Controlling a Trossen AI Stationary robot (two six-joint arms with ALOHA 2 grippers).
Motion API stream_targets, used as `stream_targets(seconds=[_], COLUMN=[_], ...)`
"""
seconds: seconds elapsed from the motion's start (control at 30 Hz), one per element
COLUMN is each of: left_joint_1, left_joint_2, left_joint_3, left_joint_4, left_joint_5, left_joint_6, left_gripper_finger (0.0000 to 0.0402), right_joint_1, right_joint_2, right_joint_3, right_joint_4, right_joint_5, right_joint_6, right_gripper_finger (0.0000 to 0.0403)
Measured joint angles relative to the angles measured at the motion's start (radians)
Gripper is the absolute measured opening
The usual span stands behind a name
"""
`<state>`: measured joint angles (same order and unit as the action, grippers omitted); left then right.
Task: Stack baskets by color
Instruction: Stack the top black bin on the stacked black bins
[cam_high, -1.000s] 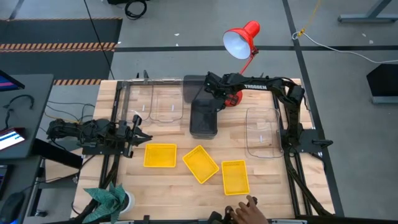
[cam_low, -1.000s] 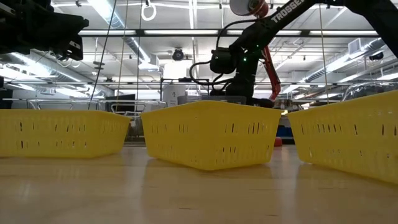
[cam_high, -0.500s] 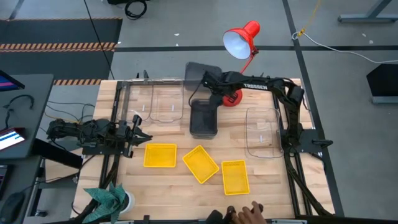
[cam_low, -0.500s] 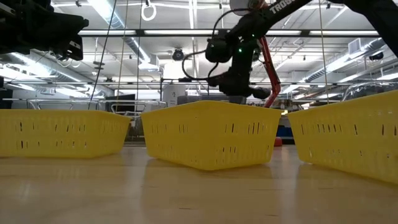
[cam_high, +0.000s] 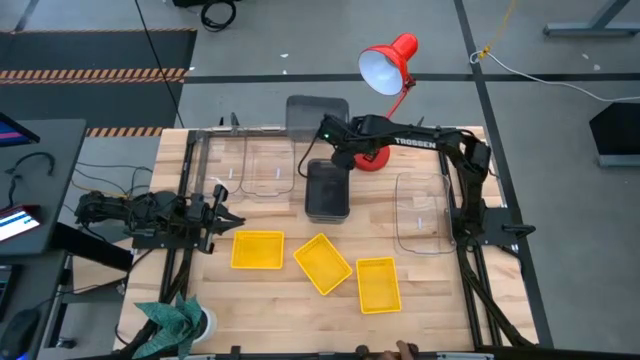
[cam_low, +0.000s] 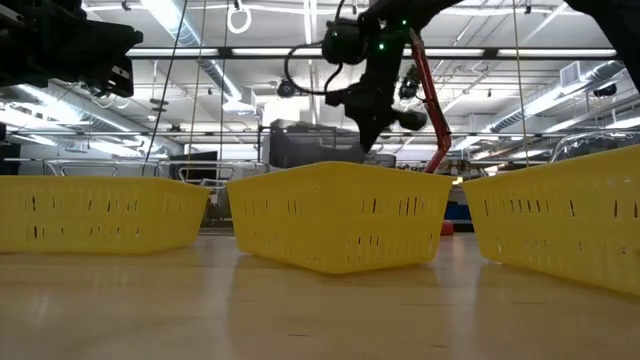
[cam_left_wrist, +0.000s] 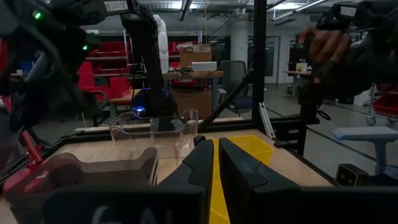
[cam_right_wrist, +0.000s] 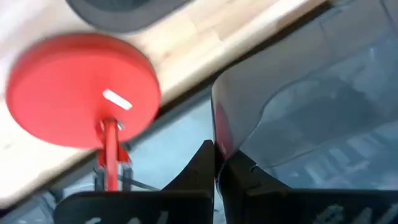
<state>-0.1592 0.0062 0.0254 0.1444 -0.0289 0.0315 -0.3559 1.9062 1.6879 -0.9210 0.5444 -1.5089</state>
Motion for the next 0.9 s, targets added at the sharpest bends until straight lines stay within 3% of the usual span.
stream_targets(seconds=[0.33, 0.57, 0.7, 0.9], left_joint_1=[0.0, 0.0, 0.0, 0.0], left_joint_2=[0.0, 0.0, 0.0, 0.0], left_joint_3=[0.0, 0.0, 0.0, 0.0], left_joint_4=[0.0, 0.0, 0.0, 0.0], left_joint_5=[0.0, 0.0, 0.0, 0.0], left_joint_6=[0.0, 0.0, 0.0, 0.0], left_gripper_finger=[0.0028, 0.0036, 0.0034, 0.0028], right_joint_1=[0.15, 0.272, 0.317, 0.34], right_joint_2=[-0.109, -0.15, -0.156, -0.177], right_joint_3=[0.0, 0.0, -0.022, -0.147], right_joint_4=[-0.081, -0.285, -0.277, -0.219], right_joint_5=[-0.008, -0.038, -0.129, -0.113], right_joint_6=[-0.122, -0.031, 0.04, 0.026], right_gripper_finger=[0.0008, 0.0008, 0.0008, 0.0006])
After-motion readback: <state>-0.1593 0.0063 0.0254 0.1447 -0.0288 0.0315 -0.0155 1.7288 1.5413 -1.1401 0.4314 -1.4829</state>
